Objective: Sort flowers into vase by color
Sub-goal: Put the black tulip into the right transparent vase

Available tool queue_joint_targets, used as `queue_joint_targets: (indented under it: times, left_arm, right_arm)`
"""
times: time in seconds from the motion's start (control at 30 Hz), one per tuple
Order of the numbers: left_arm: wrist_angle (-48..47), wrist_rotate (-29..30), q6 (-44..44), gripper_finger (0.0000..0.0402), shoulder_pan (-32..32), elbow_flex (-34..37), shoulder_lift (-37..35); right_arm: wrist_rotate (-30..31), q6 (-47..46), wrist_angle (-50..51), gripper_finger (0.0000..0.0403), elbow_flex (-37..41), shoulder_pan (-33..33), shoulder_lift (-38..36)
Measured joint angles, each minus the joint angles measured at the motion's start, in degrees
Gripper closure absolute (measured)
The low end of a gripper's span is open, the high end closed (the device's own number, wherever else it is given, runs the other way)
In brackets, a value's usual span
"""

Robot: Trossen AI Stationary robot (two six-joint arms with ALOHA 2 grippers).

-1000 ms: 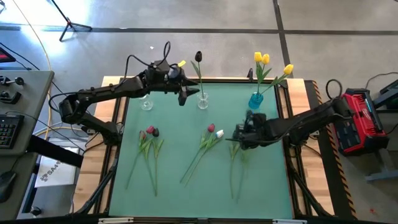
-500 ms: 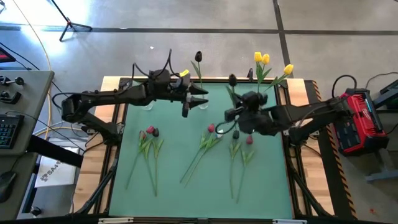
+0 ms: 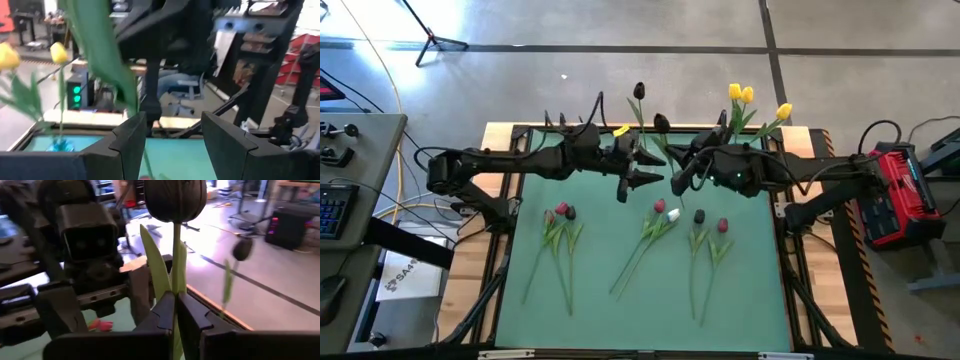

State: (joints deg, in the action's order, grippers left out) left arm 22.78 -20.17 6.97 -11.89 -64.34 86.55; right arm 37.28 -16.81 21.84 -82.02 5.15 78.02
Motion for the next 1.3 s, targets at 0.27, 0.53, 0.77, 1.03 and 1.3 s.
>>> queue_joint_targets:
  times: [0.27, 0.53, 0.77, 1.03, 1.3]
  left_arm:
    - [0.3, 2.8, 4.1, 0.0234, -0.1, -0.1, 0.9]
    - [2.9, 6.1, 5.9, 0.0259, -0.1, -0.1, 0.8]
    - [4.1, 5.8, 4.5, 0.0276, -0.1, -0.1, 0.8]
    - [3.4, 5.6, 3.5, 0.0387, -1.2, -0.1, 0.8]
    - [-1.9, 9.7, 1.4, 0.0394, -6.8, -0.1, 0.8]
  right_arm:
    - [-5.0, 5.2, -5.4, 0.0402, 0.0, -0.7, 0.0]
    - [-6.2, 5.3, -6.6, 0.0403, 0.0, -0.7, 0.0]
    - [-6.1, 5.3, -6.5, 0.0403, 0.0, -0.7, 0.0]
    - [-7.1, 3.9, -5.7, 0.039, 0.0, -0.7, 0.0]
    - [0.3, -4.2, 5.5, 0.0305, 0.0, 0.0, -1.7]
